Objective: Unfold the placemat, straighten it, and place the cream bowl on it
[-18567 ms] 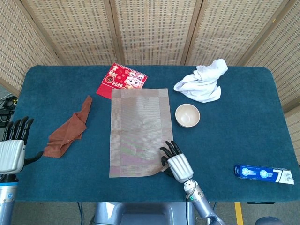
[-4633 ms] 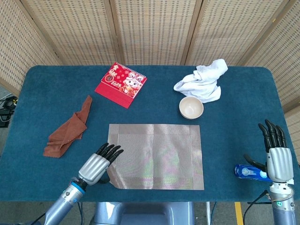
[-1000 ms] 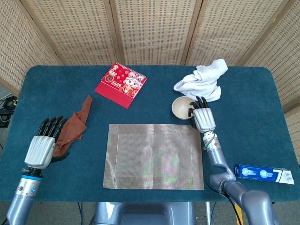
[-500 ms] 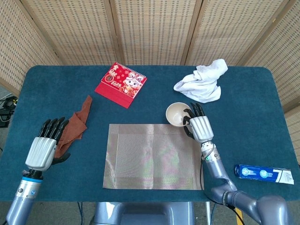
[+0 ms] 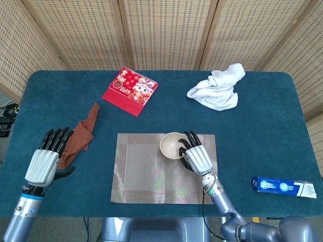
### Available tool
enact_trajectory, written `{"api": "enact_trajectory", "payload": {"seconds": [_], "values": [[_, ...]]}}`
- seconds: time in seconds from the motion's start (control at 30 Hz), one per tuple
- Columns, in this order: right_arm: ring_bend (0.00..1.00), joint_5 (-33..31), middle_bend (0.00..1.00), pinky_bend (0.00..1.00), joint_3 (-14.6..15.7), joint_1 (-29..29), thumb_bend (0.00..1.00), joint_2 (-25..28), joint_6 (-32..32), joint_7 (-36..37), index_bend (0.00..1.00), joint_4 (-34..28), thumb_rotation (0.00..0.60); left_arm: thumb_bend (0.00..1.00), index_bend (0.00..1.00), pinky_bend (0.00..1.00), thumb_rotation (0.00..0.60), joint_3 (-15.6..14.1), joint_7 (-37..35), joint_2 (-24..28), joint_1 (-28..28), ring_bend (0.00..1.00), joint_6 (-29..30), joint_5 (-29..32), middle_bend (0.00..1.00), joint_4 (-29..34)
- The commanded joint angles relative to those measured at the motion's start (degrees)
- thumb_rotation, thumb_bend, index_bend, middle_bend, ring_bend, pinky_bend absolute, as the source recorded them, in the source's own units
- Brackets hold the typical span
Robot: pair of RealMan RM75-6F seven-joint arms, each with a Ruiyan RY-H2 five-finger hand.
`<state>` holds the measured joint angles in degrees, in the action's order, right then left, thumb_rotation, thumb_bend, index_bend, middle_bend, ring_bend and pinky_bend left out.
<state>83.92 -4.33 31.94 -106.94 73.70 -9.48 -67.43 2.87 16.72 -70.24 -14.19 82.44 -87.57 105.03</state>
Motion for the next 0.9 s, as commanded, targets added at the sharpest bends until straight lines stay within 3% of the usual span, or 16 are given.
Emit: {"api": "enact_trajectory", "payload": {"seconds": [0.03, 0.33, 0.43, 0.67, 0.8, 0.9], "values": [[0.05, 0.57, 0.34, 0.10, 0.94, -0.71, 0.55, -1.00, -0.27, -1.20, 0.72, -0.49, 0.600, 0.10, 0.00, 0.00, 0.600, 0.03, -0.35, 0.22, 0.11, 0.00, 0.11, -0.19, 0.00, 0.02], [0.05, 1.41, 0.32, 0.09, 1.79, -1.87, 0.54, -1.68, -0.73, -1.87, 0.70, -0.28, 0.600, 0.10, 0.00, 0.00, 0.600, 0.17, -1.52, 0.64, 0.27, 0.00, 0.01, -0.38, 0.00, 0.02], [0.02, 1.36, 0.24, 0.05, 1.94, -2.02, 0.50, -0.86, -1.51, -2.32, 0.59, -0.97, 0.600, 0.10, 0.00, 0.00, 0.600, 0.20, -1.46, 0.60, 0.28, 0.00, -0.05, -0.47, 0.00, 0.03], [0.00, -0.60, 0.01, 0.00, 2.03, -2.87, 0.43, 2.16, -3.89, -6.92, 0.23, -3.91, 0.600, 0.10, 0.00, 0.00, 0.600, 0.22, -1.23, 0.63, 0.29, 0.00, -0.31, -0.53, 0.00, 0.06], [0.00, -3.06, 0.00, 0.00, 1.93, -3.97, 0.43, 4.37, -5.08, -10.51, 0.11, -6.36, 0.600, 0.10, 0.00, 0.00, 0.600, 0.13, -1.01, 0.63, 0.36, 0.00, -0.31, -0.76, 0.00, 0.11], [0.00, -3.50, 0.00, 0.00, 1.94, -4.87, 0.43, 6.37, -4.38, -11.95, 0.09, -7.74, 0.600, 0.09, 0.00, 0.00, 0.600, 0.19, -1.13, 0.75, 0.51, 0.00, -0.12, -0.75, 0.00, 0.22]]}}
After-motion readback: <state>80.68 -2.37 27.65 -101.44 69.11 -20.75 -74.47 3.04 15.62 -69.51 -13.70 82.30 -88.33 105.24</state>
